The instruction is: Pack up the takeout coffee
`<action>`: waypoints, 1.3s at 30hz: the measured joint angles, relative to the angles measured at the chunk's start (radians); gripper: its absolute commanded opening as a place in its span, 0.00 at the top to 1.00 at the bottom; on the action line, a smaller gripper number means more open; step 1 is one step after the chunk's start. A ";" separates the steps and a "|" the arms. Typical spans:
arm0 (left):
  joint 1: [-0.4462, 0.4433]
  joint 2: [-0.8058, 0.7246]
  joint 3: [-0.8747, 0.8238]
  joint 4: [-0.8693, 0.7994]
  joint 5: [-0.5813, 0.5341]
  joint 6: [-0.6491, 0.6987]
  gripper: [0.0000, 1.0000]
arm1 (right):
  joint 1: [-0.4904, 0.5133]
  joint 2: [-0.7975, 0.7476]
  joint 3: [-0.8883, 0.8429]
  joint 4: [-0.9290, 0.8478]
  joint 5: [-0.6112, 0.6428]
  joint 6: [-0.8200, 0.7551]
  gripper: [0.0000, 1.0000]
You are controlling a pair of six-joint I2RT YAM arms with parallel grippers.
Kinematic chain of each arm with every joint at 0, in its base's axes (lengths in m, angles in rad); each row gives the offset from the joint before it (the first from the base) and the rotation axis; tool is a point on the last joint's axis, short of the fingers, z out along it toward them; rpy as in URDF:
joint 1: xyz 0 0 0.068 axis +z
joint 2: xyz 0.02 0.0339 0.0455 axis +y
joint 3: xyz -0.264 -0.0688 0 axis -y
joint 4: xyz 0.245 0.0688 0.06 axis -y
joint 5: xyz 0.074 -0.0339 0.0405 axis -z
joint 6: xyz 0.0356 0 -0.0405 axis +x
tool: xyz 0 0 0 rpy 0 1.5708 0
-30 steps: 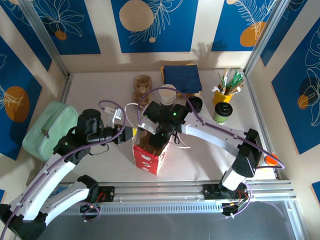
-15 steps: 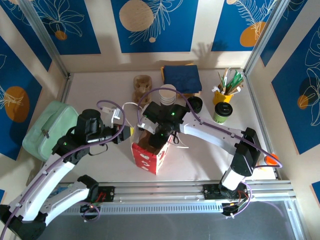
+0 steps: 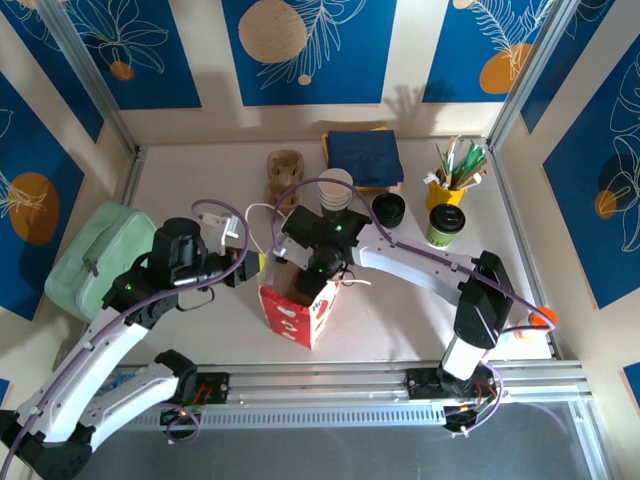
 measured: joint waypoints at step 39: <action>0.000 0.000 0.002 0.009 -0.007 -0.004 1.00 | -0.002 0.078 -0.050 0.058 -0.005 0.027 0.46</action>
